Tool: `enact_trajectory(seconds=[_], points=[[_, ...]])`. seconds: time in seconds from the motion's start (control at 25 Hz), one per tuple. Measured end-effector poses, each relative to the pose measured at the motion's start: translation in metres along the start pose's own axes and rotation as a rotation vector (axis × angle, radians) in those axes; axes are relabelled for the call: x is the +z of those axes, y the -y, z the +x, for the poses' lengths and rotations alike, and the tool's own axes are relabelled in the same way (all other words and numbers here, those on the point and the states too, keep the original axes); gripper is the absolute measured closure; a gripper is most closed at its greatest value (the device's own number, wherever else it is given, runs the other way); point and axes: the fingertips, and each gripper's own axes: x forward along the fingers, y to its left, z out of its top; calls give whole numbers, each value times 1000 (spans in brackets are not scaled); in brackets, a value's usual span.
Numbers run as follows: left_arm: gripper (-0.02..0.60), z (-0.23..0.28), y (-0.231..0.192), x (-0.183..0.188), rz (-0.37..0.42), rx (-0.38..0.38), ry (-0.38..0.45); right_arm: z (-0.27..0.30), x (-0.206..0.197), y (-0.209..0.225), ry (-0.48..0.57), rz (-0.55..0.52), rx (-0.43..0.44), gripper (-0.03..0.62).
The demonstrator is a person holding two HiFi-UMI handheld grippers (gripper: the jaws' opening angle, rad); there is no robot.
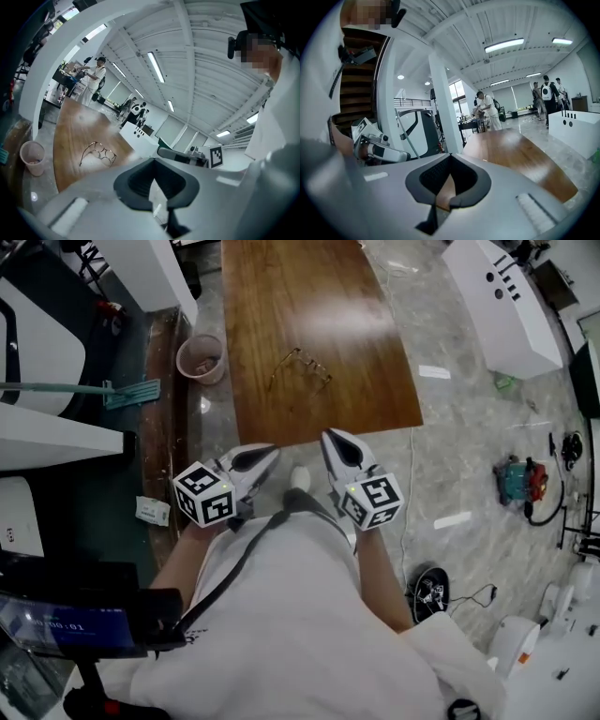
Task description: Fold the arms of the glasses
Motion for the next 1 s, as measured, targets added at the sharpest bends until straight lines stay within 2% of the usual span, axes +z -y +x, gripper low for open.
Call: enact_trajectory(seconds=[0.2, 0.48, 0.68, 1.0], points=[[580, 39, -9, 24, 3, -14, 37, 30, 11, 49, -48, -15, 52, 585], [577, 88, -35, 23, -3, 92, -16, 76, -2, 116, -133, -40, 114, 586], [577, 100, -51, 22, -8, 175, -12, 107, -13, 144, -210, -114, 165, 585], [577, 107, -73, 37, -18, 211, 23, 141, -9, 171, -238, -157, 160, 585]])
